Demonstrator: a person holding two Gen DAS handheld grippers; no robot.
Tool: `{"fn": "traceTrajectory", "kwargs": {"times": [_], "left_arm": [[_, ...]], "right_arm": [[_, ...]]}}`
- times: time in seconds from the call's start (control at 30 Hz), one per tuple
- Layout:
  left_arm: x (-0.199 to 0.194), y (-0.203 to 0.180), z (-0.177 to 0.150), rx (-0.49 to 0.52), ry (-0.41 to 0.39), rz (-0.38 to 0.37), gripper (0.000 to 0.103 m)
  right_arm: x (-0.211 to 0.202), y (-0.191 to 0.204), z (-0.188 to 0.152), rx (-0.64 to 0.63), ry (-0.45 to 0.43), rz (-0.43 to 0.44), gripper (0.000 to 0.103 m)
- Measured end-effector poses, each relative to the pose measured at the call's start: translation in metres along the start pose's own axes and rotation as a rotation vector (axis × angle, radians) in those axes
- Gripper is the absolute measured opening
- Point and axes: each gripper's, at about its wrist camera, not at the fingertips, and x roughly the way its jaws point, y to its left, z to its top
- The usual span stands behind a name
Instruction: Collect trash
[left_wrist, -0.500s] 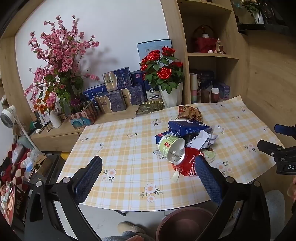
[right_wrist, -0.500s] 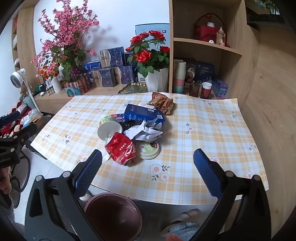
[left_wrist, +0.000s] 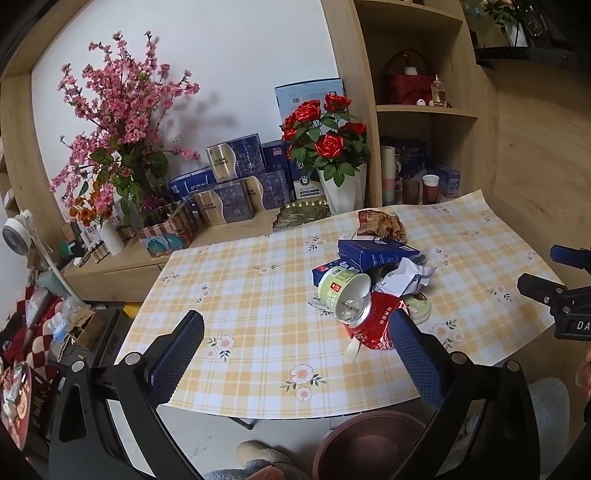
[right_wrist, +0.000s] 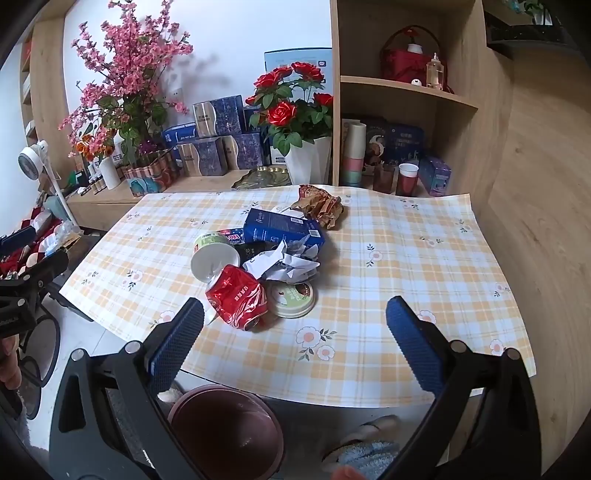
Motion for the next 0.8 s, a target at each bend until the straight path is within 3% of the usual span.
{"fn": "traceTrajectory", "kwargs": {"times": [0.8], "left_arm": [[-0.0032, 0.0026, 0.0003, 0.001, -0.005, 0.001, 0.098]], "right_arm": [[0.0009, -0.0004, 0.0018, 0.007, -0.004, 0.009, 0.097]]}}
